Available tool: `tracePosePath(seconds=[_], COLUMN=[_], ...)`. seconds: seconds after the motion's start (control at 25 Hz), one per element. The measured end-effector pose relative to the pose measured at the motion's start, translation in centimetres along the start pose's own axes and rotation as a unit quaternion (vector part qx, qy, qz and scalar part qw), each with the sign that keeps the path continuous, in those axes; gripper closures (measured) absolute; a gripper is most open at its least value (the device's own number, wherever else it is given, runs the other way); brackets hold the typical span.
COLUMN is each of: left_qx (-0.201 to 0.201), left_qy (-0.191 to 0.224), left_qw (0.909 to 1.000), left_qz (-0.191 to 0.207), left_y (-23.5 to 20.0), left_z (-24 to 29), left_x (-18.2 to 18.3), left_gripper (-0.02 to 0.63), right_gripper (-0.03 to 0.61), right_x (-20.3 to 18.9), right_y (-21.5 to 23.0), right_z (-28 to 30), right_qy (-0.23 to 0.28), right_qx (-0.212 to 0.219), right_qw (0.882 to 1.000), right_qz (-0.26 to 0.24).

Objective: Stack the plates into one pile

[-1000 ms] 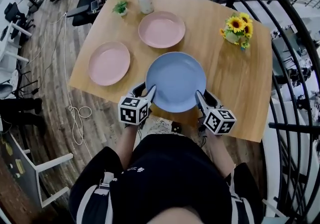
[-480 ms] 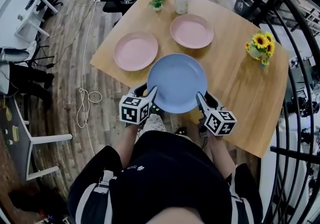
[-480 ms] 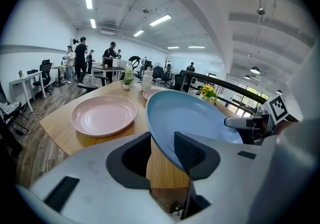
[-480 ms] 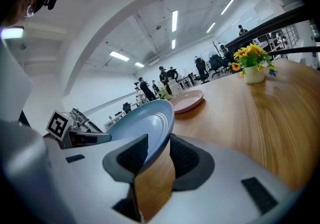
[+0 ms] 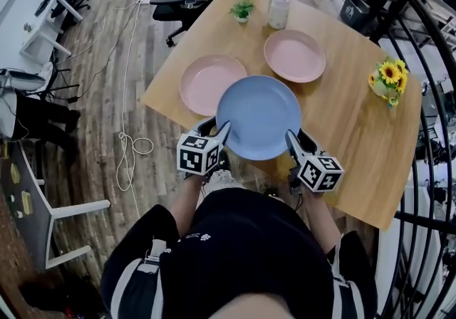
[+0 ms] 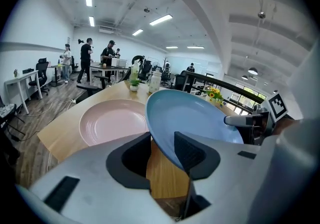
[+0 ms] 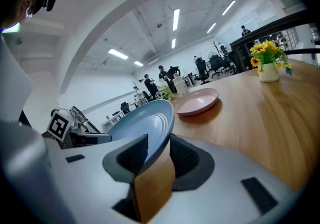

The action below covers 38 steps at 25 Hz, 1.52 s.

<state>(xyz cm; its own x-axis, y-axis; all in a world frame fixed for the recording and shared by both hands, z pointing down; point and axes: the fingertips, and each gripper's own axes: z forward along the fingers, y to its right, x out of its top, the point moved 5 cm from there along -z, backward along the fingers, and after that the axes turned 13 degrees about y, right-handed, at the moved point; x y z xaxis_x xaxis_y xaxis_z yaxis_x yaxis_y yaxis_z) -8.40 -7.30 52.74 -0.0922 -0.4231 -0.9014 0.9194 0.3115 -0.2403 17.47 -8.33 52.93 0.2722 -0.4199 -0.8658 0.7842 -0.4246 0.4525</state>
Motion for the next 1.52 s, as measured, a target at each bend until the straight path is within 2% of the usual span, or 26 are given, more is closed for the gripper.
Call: tracePosePath(seconds=[0.28, 0.48, 0.84, 1.04, 1.28, 1.52], left_qx=[-0.015, -0.011, -0.025, -0.037, -0.051, -0.066], left_qy=[-0.009, -0.020, -0.035, -0.042, -0.070, -0.084], left_qw=[0.9999, 0.9997, 0.9990, 0.9983, 0.9949, 0.9924], left_qz=[0.000, 0.013, 0.013, 0.015, 0.051, 0.062], left_y=[-7.4, -12.5, -18.8, -20.6, -21.7, -22.0], left_z=[1.5, 2.1, 3.6, 4.2, 4.6, 4.9], left_x=[1.5, 2.7, 3.5, 3.6, 2.6, 2.0], left_gripper=[0.471, 0.471, 0.471, 0.471, 0.470, 0.465], right_gripper=[0.440, 0.440, 0.437, 0.436, 0.436, 0.433], right_x=[-0.9, -1.2, -2.7, -3.5, -5.0, -6.0], right_y=[-3.2, -5.9, -8.3, -8.8, -9.2, -9.0], right_z=[6.5, 11.1, 16.5, 17.9, 18.7, 18.9], right_qy=[-0.005, -0.009, -0.015, -0.025, -0.048, -0.061], right_qx=[-0.023, -0.020, -0.031, -0.044, -0.061, -0.077], right_qw=[1.000, 1.000, 0.999, 0.999, 0.997, 0.995], right_qz=[-0.001, -0.004, -0.003, 0.000, -0.005, -0.015])
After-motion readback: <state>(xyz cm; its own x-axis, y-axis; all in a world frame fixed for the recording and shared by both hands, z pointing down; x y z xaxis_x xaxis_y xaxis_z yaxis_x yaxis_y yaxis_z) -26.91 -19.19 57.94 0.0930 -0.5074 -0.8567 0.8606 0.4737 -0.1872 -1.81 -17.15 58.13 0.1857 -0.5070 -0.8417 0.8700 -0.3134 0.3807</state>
